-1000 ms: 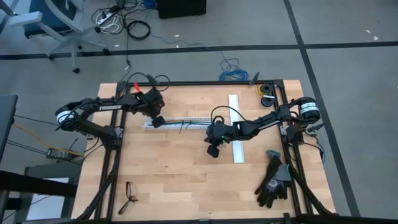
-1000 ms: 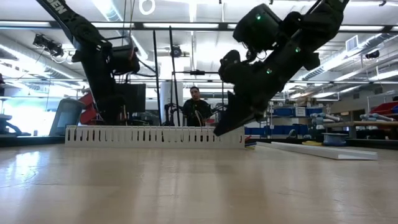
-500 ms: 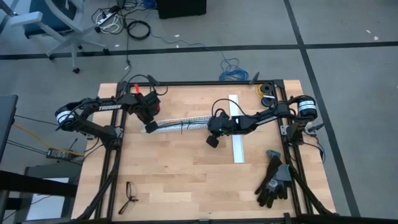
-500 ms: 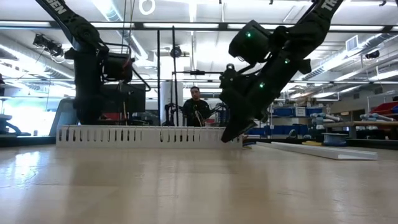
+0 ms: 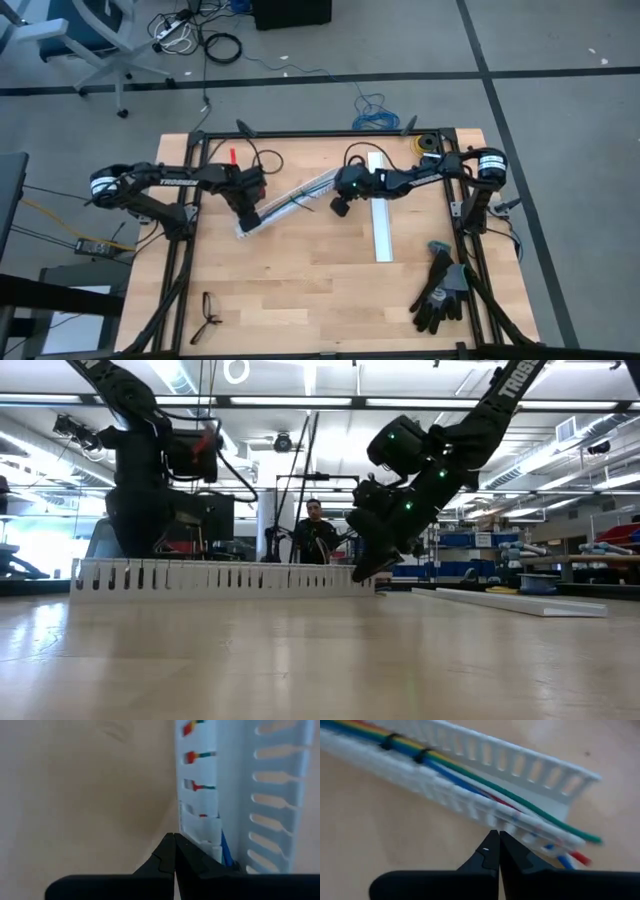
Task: Ziptie cables
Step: Adjust the white cable duct on the table
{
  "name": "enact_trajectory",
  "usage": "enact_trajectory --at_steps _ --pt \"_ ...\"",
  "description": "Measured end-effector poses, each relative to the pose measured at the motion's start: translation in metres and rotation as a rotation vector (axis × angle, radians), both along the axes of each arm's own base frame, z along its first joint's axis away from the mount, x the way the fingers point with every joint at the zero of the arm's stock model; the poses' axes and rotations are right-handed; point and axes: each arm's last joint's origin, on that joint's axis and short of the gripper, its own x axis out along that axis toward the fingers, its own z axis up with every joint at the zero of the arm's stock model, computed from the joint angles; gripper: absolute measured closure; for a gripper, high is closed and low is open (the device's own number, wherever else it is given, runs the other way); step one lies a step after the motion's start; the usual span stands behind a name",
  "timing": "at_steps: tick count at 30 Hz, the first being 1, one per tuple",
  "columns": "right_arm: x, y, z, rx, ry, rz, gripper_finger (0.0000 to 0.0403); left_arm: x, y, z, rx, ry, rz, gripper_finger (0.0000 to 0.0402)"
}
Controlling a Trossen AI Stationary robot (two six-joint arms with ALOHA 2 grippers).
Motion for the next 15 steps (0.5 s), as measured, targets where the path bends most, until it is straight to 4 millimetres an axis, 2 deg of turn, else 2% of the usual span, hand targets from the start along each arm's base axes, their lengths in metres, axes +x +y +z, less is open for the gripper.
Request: enact_trajectory --at_steps 7,12,15 --pt "0.000 -0.016 0.005 0.010 -0.070 0.015 0.0403 0.017 -0.030 0.002 -0.047 -0.077 -0.016 0.0395" --pt "0.001 -0.016 0.005 0.011 -0.075 0.049 0.0403 0.040 -0.050 0.003 -0.077 -0.238 -0.041 0.0399" --pt "0.004 -0.016 0.010 0.017 -0.093 0.073 0.0403 0.054 -0.059 -0.005 -0.092 -0.294 -0.038 0.0400"
